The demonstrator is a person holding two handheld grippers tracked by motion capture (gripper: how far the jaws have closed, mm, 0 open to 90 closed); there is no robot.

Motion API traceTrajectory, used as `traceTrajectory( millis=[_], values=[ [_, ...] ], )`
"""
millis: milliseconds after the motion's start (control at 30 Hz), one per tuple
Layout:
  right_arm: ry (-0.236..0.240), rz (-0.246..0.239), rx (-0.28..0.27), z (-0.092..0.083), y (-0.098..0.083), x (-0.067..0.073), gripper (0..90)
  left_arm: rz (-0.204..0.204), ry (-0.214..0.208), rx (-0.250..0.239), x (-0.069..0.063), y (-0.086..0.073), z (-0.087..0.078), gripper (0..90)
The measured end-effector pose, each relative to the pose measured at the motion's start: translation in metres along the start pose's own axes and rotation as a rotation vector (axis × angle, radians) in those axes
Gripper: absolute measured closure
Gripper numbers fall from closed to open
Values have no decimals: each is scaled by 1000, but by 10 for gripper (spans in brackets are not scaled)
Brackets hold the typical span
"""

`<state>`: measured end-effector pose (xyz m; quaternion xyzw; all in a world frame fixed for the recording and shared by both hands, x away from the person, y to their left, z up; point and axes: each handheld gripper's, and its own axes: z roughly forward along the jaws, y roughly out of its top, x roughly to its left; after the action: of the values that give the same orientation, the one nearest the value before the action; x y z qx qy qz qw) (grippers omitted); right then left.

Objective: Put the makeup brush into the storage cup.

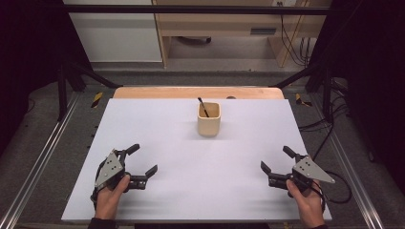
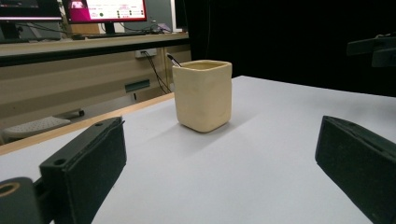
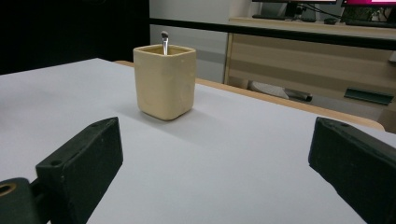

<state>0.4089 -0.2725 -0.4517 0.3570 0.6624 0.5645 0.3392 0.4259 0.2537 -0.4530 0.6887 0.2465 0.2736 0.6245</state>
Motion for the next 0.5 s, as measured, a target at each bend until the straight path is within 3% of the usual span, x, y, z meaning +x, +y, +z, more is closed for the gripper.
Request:
traceTrajectory(
  millis=[500],
  values=[
    [33, -6, -34, 7, -11, 9, 26, -17, 40, -30, 3, 2, -13, 14]
  ],
)
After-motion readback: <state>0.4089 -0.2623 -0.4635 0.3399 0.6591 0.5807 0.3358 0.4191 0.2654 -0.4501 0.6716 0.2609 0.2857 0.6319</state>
